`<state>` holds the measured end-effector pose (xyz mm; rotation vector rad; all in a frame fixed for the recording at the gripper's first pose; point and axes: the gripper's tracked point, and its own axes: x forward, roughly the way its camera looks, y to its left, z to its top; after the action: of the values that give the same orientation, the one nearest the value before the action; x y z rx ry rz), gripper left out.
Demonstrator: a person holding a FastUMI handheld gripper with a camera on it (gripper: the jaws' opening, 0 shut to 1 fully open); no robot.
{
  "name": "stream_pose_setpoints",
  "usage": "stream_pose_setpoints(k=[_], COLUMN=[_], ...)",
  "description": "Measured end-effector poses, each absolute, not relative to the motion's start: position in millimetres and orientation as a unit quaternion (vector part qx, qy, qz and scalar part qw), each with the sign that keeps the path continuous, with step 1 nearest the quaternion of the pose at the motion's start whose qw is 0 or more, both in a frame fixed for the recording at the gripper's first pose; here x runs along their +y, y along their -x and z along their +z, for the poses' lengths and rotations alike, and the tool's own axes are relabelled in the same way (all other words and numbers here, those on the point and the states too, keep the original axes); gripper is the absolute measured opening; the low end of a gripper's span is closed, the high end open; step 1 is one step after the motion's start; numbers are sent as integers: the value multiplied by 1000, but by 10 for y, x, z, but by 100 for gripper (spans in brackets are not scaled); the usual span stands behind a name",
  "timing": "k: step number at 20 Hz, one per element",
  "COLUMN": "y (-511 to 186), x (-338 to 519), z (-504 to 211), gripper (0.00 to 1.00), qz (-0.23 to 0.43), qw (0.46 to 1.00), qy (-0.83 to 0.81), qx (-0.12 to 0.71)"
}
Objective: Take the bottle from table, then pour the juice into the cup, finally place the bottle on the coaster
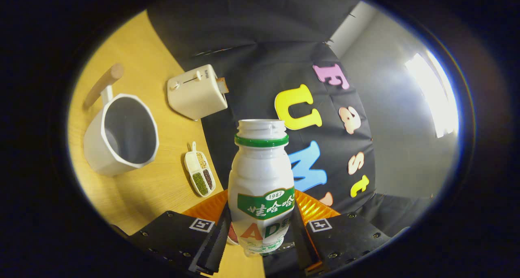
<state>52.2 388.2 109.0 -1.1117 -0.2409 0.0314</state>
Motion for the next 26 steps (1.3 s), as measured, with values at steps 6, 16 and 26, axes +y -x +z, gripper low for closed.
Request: stream_pose_setpoints(k=[6, 16, 26], y=[-711, -1114, -1355], x=[3554, 3128, 3102], z=[870, 537, 251], gripper=[69, 69, 69], qz=[56, 67, 58], qw=[944, 986, 992], qy=[321, 151, 108], qx=[-46, 16, 27])
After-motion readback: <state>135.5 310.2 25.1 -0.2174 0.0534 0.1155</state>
